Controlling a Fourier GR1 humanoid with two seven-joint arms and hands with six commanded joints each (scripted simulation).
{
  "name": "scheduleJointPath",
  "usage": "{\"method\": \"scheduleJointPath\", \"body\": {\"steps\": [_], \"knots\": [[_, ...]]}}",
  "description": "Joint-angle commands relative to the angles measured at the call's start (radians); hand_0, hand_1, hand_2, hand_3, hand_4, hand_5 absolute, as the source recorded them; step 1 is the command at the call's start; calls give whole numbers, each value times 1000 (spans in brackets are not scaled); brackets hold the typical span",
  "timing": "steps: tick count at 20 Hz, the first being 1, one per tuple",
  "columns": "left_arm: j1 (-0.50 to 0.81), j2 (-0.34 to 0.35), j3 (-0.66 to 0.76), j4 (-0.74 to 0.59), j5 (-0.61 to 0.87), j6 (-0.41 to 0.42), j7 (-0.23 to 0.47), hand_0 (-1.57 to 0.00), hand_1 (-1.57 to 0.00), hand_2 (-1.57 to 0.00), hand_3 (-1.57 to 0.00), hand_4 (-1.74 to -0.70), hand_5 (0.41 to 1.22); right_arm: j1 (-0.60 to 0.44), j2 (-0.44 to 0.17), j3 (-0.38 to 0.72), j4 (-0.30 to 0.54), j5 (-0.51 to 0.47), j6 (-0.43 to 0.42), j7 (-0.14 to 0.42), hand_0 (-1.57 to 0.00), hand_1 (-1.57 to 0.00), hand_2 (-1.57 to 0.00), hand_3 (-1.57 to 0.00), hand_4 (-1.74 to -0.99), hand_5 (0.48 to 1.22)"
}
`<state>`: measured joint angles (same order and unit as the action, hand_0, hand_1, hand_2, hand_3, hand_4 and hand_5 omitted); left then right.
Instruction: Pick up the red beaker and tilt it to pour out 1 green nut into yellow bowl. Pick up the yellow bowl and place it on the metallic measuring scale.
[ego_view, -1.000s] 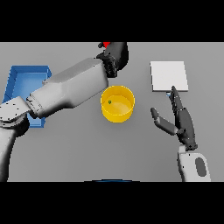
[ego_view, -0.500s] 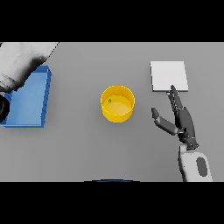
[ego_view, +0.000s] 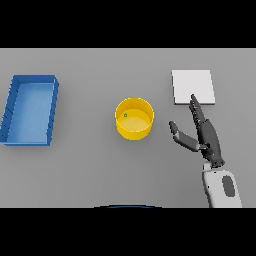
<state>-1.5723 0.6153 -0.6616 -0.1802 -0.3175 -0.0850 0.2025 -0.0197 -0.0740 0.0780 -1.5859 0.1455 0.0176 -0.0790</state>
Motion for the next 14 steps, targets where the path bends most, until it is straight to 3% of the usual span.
{"method": "scheduleJointPath", "body": {"steps": [1,6,8,9,14], "knots": [[31,12,11,-3,27,31,19,-1571,-1567,-1566,-1406,-1727,1221,8,2,0,-3,-2,-1,-1,1,1,1,1,-1286,649],[210,38,66,-5,186,108,105,-1571,-1570,-1569,-1503,-1736,1221,5,6,7,-8,-8,7,4,1,1,1,1,-1285,663],[278,32,84,-23,246,143,138,-1571,-1570,-1570,-1464,-1738,1221,14,-3,8,-16,-4,10,0,1,1,1,1,-1302,671],[312,33,95,-39,279,162,150,-1571,-1570,-1570,-1418,-1739,1221,14,1,13,-20,-2,9,4,1,1,1,1,-1307,677],[477,68,110,-165,392,243,218,-1571,-1571,-1571,-1521,-1740,1221,27,-19,3,-8,-7,21,-19,1,1,1,1,-1304,707]]}}
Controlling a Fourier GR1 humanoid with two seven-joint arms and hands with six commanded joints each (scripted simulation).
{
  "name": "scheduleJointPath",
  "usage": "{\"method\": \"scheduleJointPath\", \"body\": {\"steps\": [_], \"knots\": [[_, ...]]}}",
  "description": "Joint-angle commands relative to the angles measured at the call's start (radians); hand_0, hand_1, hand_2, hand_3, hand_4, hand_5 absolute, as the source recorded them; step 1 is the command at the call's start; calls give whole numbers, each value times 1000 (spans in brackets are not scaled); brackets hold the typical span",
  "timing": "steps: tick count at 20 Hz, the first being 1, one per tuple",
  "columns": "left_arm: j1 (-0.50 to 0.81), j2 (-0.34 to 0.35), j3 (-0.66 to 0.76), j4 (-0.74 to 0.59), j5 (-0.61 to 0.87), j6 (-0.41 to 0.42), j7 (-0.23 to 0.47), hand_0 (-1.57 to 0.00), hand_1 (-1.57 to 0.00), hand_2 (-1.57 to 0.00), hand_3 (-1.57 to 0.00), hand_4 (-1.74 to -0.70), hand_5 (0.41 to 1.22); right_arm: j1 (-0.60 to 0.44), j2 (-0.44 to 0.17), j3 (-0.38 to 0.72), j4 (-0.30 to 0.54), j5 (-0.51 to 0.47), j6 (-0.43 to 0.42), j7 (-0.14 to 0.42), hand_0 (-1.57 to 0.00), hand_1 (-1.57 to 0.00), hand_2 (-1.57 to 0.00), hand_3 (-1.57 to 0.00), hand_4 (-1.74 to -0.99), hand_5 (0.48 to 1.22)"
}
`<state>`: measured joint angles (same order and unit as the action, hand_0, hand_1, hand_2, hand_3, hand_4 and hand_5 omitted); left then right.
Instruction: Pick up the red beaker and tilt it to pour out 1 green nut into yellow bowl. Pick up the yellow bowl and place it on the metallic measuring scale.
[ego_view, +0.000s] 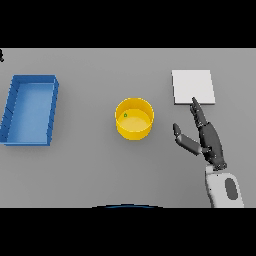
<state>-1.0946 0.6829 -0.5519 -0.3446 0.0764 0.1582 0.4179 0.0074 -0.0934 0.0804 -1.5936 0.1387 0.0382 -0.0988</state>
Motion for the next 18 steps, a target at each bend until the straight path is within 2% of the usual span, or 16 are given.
{"method": "scheduleJointPath", "body": {"steps": [1,6,8,9,11,12,14,15,16,17,18], "knots": [[33,14,-7,-52,9,20,11,-1571,-1571,-1571,-1478,-1740,1221,-3,1,10,-6,8,1,-1,1,1,1,1,-1307,714],[201,88,-38,-314,74,118,88,-1571,-1571,-1571,-1340,-1738,1221,-4,3,13,1,23,-9,14,1,1,1,1,-1327,724],[242,116,-49,-414,98,166,137,-1571,-1571,-1571,-1319,-1737,1146,-1,13,16,2,23,-14,10,1,1,1,1,-1335,725],[268,128,-57,-452,111,178,137,-1571,-1571,-1571,-1369,-1682,1106,-3,13,14,8,21,-14,4,1,1,1,1,-1336,727],[313,142,-80,-526,143,195,158,-1571,-1571,-1571,-1442,-1588,962,-18,8,12,17,32,-21,7,1,1,1,1,-1326,728],[323,154,-89,-556,159,199,167,-1571,-1571,-1571,-1273,-1502,896,-15,8,13,13,29,-17,-1,1,1,1,1,-1326,730],[352,179,-96,-607,178,165,173,-1571,-1571,-1571,-935,-1253,810,-11,11,16,9,30,-19,-6,1,1,1,1,-1327,730],[371,190,-89,-647,201,146,152,-1571,-1520,-1410,-852,-1135,779,-20,10,14,14,32,-21,1,1,1,1,1,-1325,731],[385,200,-79,-684,230,129,154,-1437,-1291,-1163,-715,-1046,757,-20,2,10,7,32,-22,10,1,1,1,1,-1320,731],[399,212,-72,-707,252,107,150,-1227,-1038,-934,-580,-974,735,-3,3,12,0,27,-18,-2,1,1,1,1,-1320,729],[402,212,-68,-721,271,84,140,-982,-830,-747,-464,-922,716,-16,11,13,3,30,-26,11,1,1,1,1,-1321,727]]}}
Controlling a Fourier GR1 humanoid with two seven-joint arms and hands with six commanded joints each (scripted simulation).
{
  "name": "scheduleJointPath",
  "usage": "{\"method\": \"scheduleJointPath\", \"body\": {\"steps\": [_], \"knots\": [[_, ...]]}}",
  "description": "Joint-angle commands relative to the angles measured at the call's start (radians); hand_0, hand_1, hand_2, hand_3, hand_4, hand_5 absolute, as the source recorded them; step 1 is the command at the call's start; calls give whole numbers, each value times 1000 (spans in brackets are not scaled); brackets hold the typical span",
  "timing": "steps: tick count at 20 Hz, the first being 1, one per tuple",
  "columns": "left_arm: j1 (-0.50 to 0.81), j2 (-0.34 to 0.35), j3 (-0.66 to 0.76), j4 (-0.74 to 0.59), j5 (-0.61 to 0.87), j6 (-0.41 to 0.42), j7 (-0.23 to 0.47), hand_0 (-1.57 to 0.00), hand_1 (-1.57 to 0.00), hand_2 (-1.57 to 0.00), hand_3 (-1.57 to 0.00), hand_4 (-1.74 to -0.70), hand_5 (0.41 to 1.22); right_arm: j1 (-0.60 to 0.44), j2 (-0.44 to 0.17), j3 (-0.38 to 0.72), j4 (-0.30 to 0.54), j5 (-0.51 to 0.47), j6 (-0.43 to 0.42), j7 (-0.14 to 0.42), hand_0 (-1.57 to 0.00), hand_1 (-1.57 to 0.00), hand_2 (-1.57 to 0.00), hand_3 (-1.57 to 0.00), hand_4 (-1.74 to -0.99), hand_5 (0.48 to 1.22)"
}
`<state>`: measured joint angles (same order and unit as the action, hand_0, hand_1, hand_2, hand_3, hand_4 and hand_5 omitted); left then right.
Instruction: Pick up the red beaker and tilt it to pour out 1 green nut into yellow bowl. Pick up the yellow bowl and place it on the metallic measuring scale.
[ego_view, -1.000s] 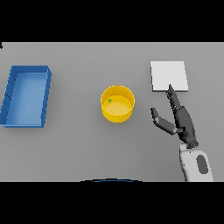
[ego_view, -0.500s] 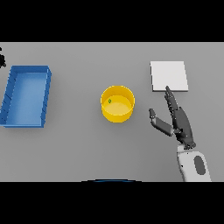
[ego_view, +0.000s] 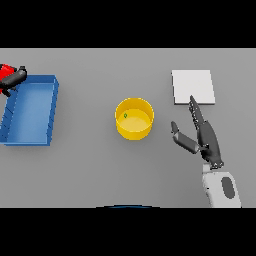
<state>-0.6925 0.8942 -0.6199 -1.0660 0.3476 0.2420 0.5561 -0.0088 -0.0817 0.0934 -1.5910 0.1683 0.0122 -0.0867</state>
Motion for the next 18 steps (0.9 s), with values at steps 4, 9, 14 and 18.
{"method": "scheduleJointPath", "body": {"steps": [4,9,14,18], "knots": [[-10,31,-26,-25,-8,-71,29,-402,-340,-305,-189,-807,667,8,-4,6,0,2,9,-8,1,1,1,1,-1316,724],[-29,24,-58,8,-42,-101,42,-131,-111,-99,-61,-760,655,8,-12,6,8,24,-5,-9,1,1,1,1,-1305,717],[-6,6,-46,8,-54,-23,-15,-42,-36,-32,-19,-728,664,-26,-15,21,-1,62,-23,77,1,1,1,1,-1281,688],[-4,8,-34,-11,-45,-4,-35,-17,-14,-12,-7,-720,685,-102,-82,68,11,128,32,47,-13,1,1,1,-1167,672]]}}
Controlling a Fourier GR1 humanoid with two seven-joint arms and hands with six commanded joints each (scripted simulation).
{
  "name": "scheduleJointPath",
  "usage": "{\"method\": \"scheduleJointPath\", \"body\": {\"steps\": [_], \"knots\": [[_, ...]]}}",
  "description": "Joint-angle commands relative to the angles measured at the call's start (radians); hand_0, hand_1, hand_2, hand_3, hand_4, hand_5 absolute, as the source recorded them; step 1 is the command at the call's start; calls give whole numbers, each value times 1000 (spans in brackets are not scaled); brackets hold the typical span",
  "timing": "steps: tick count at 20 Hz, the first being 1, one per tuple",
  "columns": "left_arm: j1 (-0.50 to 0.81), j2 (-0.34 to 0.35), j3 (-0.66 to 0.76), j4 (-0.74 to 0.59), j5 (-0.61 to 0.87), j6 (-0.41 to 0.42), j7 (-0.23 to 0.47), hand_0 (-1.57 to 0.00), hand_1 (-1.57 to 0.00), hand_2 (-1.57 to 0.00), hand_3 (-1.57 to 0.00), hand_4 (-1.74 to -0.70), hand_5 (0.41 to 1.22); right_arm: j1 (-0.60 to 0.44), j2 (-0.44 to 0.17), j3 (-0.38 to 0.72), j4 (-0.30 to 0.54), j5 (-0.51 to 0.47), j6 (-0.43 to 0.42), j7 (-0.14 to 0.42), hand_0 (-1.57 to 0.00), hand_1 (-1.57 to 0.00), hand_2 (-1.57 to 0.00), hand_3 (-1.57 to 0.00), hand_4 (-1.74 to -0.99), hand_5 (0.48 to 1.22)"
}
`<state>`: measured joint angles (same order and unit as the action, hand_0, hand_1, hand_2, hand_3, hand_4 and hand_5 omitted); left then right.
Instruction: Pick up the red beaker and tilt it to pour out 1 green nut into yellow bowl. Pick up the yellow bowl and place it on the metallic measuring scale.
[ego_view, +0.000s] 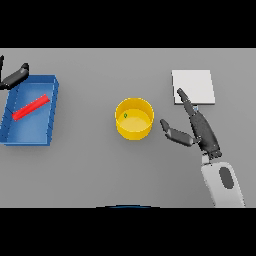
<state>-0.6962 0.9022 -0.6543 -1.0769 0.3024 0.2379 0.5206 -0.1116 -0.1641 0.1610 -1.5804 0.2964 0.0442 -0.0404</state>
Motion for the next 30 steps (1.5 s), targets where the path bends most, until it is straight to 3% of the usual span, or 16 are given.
{"method": "scheduleJointPath", "body": {"steps": [1,3,5,11,19,21,30], "knots": [[-4,-3,-2,-8,-2,3,-1,-13,-11,-10,-6,-722,693,-32,-21,20,7,0,46,-19,-10,1,1,1,-1174,680],[-3,-9,1,-1,4,5,-3,-8,-7,-6,-3,-732,707,-87,-76,56,23,35,108,-37,-6,1,1,1,-1231,677],[-4,-7,1,-5,4,9,1,-5,-4,-3,-2,-739,709,-155,-104,112,48,114,135,-2,-3,1,1,1,-1260,656],[7,-8,4,-6,12,7,-12,-1,0,0,0,-751,713,-306,-201,253,116,290,230,-49,0,1,1,1,-1229,616],[27,-8,28,-3,39,4,-72,1,1,1,1,-773,721,-449,-216,389,207,382,355,-90,1,1,1,1,-1212,645],[31,-1,39,5,49,-4,-88,1,1,1,1,-783,722,-456,-227,406,241,401,351,-122,1,1,1,1,-1217,651],[19,-16,35,7,45,1,-81,1,1,1,1,-798,723,-524,-196,474,359,443,390,-151,1,1,1,1,-1265,680]]}}
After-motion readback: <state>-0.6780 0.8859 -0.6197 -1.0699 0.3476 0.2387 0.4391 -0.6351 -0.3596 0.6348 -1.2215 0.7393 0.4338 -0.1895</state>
